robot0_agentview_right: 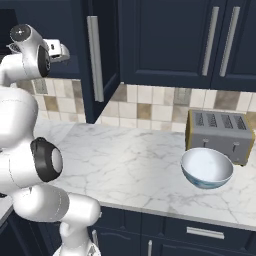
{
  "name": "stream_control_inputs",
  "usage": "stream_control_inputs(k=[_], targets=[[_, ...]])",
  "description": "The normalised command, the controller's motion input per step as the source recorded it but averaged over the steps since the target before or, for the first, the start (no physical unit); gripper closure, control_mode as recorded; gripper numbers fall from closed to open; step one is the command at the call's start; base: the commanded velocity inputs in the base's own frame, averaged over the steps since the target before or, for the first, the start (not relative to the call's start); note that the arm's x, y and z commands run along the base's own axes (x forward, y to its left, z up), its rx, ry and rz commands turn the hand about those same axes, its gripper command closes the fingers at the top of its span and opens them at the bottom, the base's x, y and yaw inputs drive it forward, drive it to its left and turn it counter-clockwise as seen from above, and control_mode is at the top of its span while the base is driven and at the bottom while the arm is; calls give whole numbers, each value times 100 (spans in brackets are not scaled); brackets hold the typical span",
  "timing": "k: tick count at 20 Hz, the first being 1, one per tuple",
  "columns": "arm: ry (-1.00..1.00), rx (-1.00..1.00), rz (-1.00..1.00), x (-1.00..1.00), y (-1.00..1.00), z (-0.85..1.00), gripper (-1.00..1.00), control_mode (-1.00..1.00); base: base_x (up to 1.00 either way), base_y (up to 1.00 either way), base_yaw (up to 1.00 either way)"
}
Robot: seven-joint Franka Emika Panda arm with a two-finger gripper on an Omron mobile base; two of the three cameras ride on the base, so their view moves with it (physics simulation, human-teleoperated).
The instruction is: Open the cabinet and setup a tea strainer by placing it in the bowl upright.
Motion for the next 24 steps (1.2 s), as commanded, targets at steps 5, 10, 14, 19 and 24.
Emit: stream_control_inputs(k=[5,10,14,19,24], targets=[[0,-1,0,45,0,-2,-100,-100,0,0,0],[0,0,0,43,0,-6,-100,-100,0,0,0],[1,0,0,24,0,-8,-100,-100,0,0,0],[3,0,0,13,0,-10,-100,-100,0,0,0],[3,0,0,13,0,-6,-100,-100,0,0,0]])
